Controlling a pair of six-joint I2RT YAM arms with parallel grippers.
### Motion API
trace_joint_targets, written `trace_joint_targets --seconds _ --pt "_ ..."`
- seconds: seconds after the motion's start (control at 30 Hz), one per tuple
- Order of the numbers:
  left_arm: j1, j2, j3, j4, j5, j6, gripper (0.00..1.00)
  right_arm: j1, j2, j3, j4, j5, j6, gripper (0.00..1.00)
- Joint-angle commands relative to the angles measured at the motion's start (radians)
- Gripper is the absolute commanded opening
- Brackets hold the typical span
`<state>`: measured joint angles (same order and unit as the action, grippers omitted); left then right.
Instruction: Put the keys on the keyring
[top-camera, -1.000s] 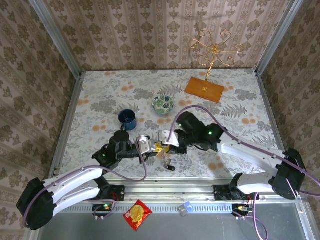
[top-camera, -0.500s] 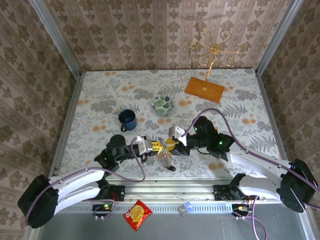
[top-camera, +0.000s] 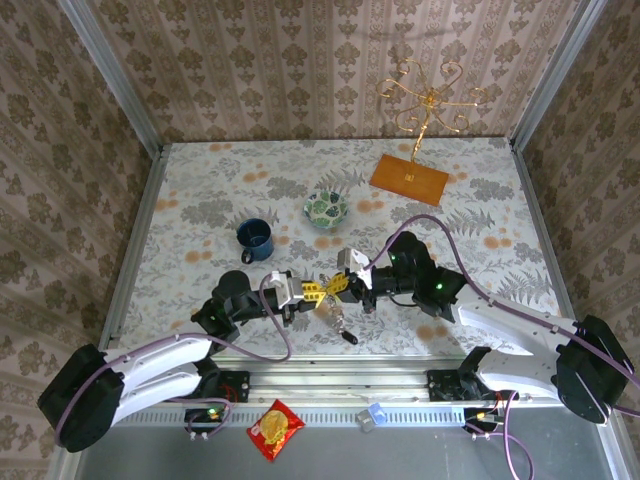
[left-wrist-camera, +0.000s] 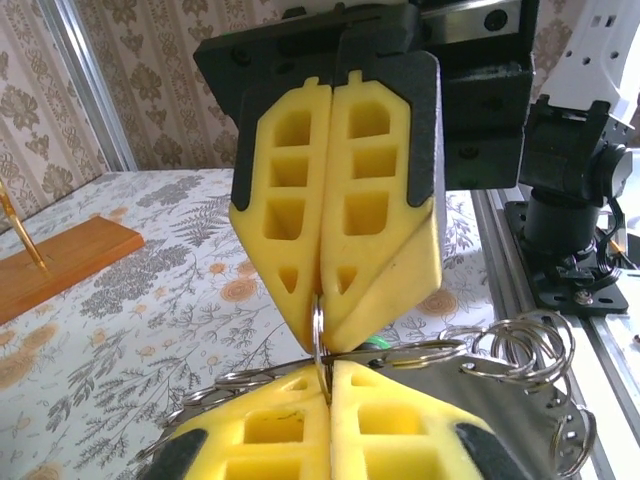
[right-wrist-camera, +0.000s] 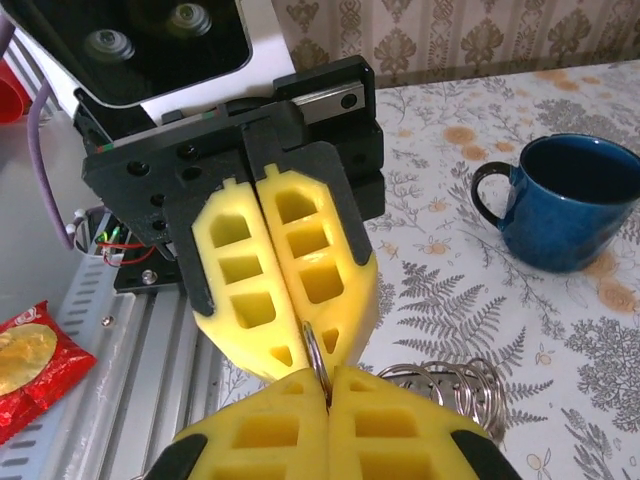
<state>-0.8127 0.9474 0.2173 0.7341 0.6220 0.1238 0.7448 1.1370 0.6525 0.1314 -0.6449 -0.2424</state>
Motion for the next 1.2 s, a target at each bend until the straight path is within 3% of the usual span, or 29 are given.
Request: trace_joint_targets --seconds 0.0,0.3,0.43,0.57,0.73,0.77,0.9,1.17 --pt "-0.002 -0.021 0.014 -0.01 -0.054 -0.006 0.26 0.003 0.004 0.032 -0.027 -0.019 -0.037 0.0" --pt "-0.002 -0.105 0.132 -0.375 -0.052 0.143 0.25 0.023 0.054 0.222 -0.44 0.101 -0.279 0.0" --pt "-0.002 -0.075 0.167 -0.418 -0.044 0.171 0.25 0.056 0.098 0.299 -0.541 0.152 -0.339 0.0" --pt "-0.003 -0.048 0.186 -0.429 -0.035 0.191 0.19 0.083 0.125 0.349 -0.59 0.184 -0.371 0.0" --pt "-0.003 -0.04 0.194 -0.427 -0.021 0.208 0.0 0.094 0.12 0.358 -0.583 0.158 -0.36 0.0" --pt "-0.003 -0.043 0.19 -0.422 -0.021 0.208 0.0 0.09 0.11 0.346 -0.564 0.152 -0.347 0.01" --pt "-0.003 -0.059 0.154 -0.347 -0.015 0.174 0.0 0.033 0.047 0.247 -0.42 0.091 -0.244 0.26" --pt "-0.003 -0.055 0.069 -0.125 0.009 0.08 0.0 0.001 0.013 0.121 -0.251 0.032 -0.124 0.32"
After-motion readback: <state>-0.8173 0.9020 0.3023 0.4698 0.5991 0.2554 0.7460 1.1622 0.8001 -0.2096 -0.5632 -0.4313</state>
